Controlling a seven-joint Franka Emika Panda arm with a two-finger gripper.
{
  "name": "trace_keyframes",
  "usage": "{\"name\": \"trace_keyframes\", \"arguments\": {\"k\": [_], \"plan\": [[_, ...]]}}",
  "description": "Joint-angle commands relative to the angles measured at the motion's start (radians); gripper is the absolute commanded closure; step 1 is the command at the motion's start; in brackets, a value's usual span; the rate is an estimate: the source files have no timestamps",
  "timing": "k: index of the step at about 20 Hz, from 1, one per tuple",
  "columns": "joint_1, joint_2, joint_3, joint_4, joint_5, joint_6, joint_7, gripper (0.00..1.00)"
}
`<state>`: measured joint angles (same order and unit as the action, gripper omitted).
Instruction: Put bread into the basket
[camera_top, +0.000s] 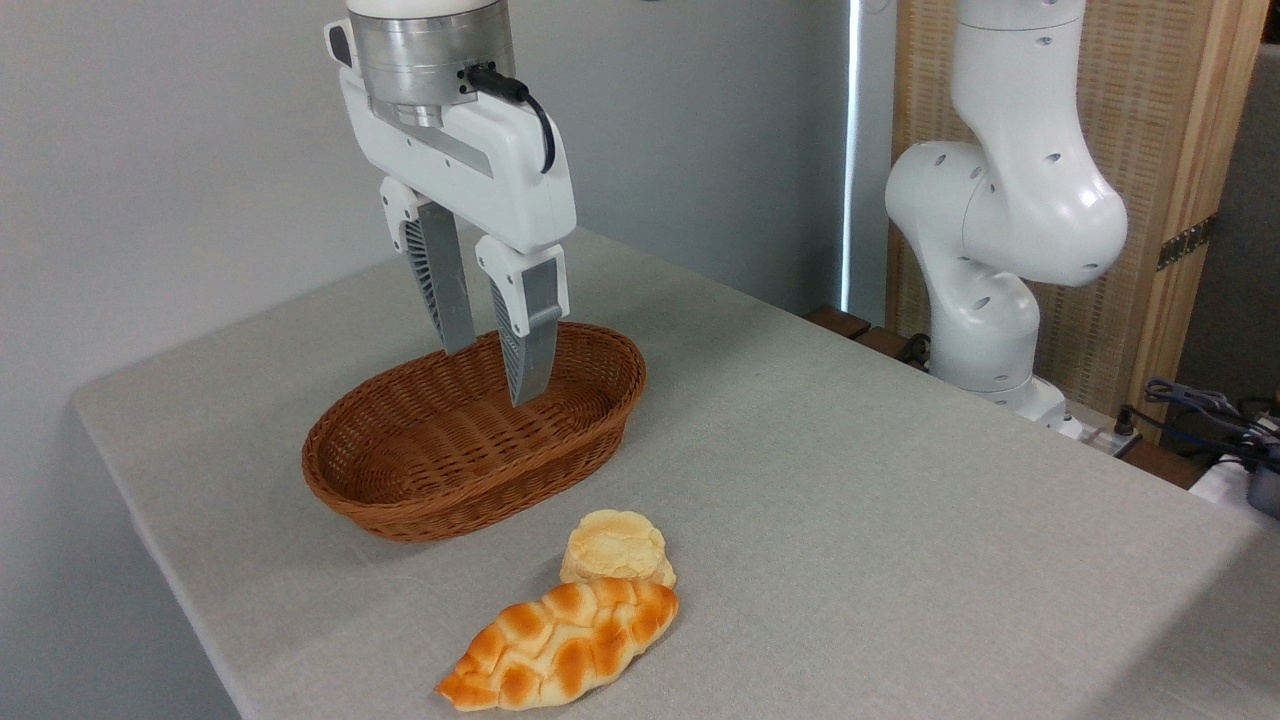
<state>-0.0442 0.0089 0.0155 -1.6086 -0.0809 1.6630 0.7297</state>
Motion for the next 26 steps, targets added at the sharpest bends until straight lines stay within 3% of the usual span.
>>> {"name": "trace_keyframes", "arguments": {"k": [1, 20, 23, 26], "plan": [[0.001, 0.000, 0.009, 0.012, 0.018, -0.028, -0.006, 0.00], [0.023, 0.013, 0.003, 0.010, 0.020, -0.017, 0.004, 0.00], [0.023, 0.003, 0.006, -0.010, 0.020, 0.003, 0.003, 0.00], [0.026, -0.003, 0.009, -0.083, 0.021, 0.110, 0.002, 0.00]]}}
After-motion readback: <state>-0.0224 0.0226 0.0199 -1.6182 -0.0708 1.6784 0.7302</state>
